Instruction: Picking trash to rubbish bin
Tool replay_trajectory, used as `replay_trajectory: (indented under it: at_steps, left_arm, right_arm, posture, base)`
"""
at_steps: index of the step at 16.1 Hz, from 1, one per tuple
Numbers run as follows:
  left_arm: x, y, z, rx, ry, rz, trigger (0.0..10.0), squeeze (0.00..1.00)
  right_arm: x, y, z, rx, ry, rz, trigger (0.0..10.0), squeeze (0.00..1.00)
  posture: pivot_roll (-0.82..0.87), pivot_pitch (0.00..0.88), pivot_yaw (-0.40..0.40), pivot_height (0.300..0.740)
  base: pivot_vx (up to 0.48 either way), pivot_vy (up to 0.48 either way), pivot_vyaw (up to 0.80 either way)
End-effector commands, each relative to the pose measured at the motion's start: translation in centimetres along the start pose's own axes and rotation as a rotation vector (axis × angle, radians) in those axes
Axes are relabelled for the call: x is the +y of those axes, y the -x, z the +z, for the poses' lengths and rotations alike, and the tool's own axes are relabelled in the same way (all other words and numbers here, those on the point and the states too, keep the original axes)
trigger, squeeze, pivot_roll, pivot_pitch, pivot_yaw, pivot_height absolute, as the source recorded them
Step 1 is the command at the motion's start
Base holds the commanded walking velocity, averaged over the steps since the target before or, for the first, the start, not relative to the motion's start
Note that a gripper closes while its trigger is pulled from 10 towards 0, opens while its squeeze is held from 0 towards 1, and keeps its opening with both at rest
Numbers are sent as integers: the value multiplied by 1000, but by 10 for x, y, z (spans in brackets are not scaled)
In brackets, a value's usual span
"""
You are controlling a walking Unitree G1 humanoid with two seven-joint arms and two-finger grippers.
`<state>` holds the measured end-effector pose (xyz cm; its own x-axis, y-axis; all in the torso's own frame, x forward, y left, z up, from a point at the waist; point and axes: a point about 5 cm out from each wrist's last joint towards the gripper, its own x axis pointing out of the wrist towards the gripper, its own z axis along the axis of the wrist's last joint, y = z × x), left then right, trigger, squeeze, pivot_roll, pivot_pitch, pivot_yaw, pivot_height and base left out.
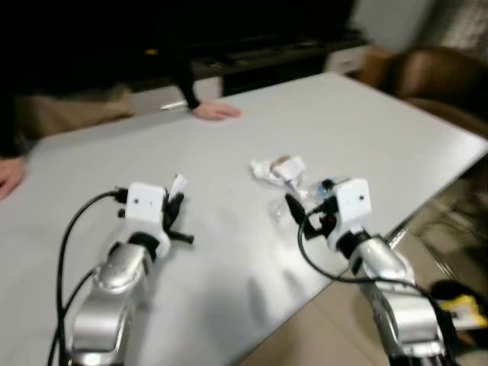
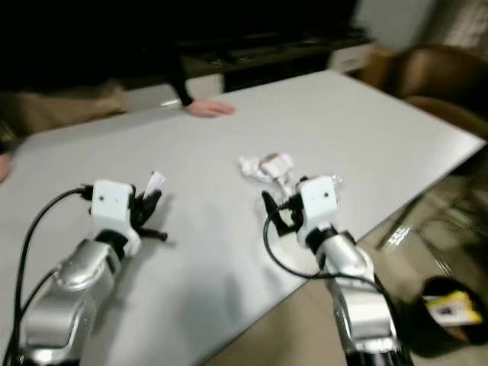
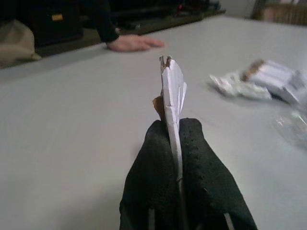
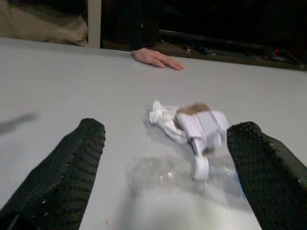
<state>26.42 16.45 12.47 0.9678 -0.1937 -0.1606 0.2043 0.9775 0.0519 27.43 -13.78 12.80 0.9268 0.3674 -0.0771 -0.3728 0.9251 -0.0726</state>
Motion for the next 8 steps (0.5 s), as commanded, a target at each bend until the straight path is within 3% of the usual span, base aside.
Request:
replay_trajectory:
  at_steps: [1, 8]
  left_arm:
    - [-3, -3, 6, -11, -22, -25, 10000, 0]
    - [-10, -1, -5, 55, -17, -87, 10000, 0]
  right_arm:
    - [-2, 1, -3, 16, -15, -11, 10000, 0]
    - [2, 10, -17, 55, -45, -95, 10000, 0]
  posture:
    - [-20, 0, -48, 740]
    - [-33, 0, -2, 740]
  base:
    - [0, 0, 0]
    - [0, 0, 0]
